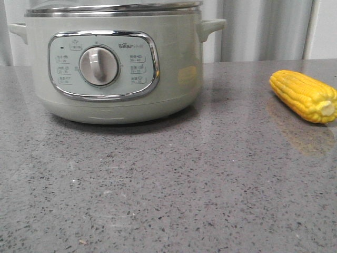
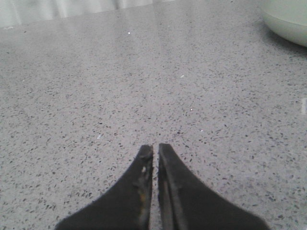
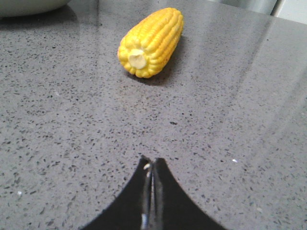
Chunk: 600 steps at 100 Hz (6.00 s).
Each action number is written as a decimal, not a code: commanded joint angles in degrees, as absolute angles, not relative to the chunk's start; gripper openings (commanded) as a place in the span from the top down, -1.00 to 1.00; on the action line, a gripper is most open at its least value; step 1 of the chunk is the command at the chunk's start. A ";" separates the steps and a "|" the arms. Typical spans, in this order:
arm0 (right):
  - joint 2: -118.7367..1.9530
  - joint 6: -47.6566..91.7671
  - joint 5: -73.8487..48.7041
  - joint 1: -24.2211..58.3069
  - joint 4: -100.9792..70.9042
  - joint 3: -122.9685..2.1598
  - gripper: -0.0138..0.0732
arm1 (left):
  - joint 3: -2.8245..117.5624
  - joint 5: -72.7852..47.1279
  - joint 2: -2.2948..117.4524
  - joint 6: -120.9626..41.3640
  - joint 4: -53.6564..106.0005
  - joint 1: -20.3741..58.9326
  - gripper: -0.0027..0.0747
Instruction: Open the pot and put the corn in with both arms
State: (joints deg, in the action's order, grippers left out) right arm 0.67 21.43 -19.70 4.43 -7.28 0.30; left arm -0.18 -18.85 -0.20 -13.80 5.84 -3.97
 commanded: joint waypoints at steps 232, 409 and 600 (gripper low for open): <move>-11.58 21.67 -14.80 4.01 -26.37 -23.38 0.83 | 4.26 -0.53 -1.97 -20.48 65.27 -3.90 0.98; -28.24 21.67 -27.10 4.01 -25.20 -38.98 -0.42 | 65.26 11.59 79.70 -51.74 55.20 38.40 -0.53; -28.24 21.67 -28.79 4.01 -25.62 -38.98 -0.42 | 64.24 17.20 60.63 -60.71 60.47 21.50 0.47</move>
